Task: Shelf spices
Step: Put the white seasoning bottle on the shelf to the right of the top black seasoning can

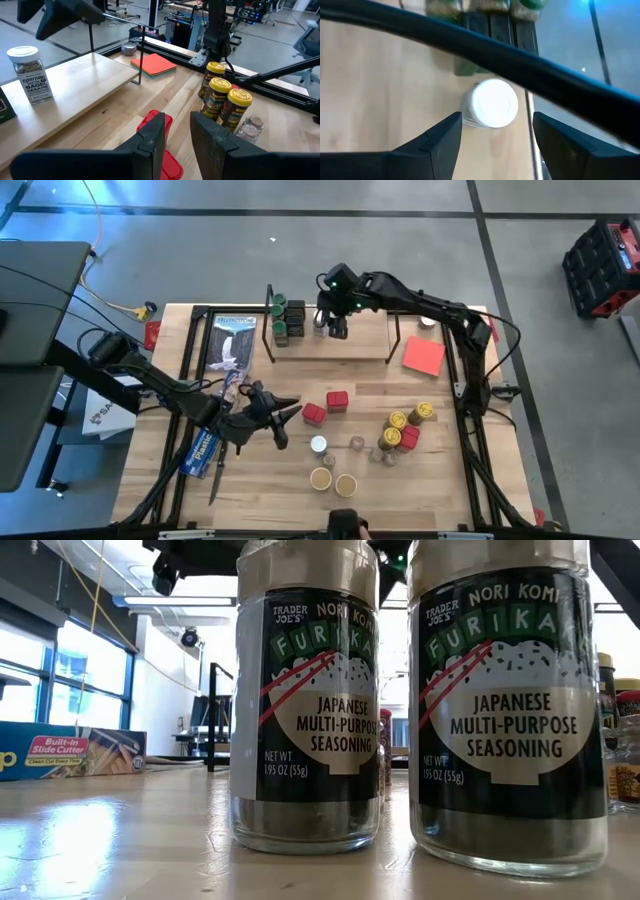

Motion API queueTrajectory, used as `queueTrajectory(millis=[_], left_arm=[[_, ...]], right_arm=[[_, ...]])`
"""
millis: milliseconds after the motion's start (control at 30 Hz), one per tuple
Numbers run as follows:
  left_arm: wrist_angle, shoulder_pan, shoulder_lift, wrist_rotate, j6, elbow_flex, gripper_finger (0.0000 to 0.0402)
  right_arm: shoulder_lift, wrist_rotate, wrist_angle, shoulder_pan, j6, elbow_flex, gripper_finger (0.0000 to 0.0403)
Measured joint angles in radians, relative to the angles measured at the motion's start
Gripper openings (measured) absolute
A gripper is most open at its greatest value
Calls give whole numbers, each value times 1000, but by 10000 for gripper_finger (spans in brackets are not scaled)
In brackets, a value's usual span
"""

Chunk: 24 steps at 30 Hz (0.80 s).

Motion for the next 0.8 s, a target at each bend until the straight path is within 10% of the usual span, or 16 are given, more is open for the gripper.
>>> queueTrajectory(millis=[800], left_arm=[[-12, -60, 0, -62, 0, 0, 87]], right_arm=[[-16, 80, 417, -4, 159, -412, 56]])
